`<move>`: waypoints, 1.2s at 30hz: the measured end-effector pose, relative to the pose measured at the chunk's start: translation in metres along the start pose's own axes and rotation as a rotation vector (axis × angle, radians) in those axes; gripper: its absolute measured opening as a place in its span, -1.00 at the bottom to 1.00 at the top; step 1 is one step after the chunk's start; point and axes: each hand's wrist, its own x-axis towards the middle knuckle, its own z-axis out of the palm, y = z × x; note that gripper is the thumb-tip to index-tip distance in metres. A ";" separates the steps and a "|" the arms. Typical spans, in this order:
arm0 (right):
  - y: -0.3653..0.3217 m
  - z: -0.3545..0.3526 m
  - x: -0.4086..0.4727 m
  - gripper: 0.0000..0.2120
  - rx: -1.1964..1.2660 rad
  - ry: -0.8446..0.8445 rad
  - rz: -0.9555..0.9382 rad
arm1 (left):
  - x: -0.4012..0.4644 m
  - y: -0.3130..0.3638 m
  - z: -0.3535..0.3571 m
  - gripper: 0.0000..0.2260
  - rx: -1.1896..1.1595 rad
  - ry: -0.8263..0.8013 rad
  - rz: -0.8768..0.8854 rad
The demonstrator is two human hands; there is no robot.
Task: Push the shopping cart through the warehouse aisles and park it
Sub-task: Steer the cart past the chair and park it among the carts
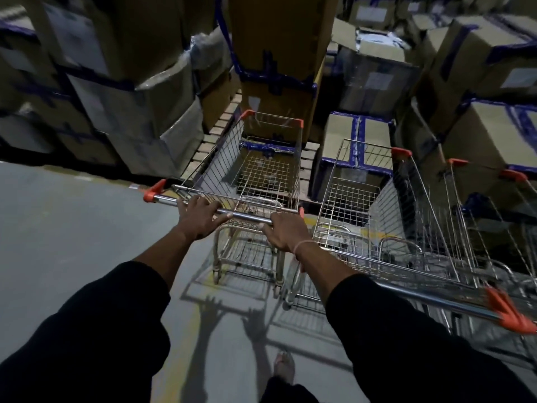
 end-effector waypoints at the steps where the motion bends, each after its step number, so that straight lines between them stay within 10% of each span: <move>1: -0.003 0.002 0.001 -0.41 0.009 -0.002 0.040 | 0.001 -0.007 -0.001 -0.15 0.001 -0.013 0.003; 10: -0.042 0.014 -0.013 -0.14 -0.081 0.031 0.280 | -0.013 -0.024 0.000 -0.16 -0.035 -0.076 0.087; 36: -0.062 0.042 -0.075 -0.17 0.052 0.044 0.371 | -0.070 -0.022 0.011 -0.34 -0.046 -0.058 0.152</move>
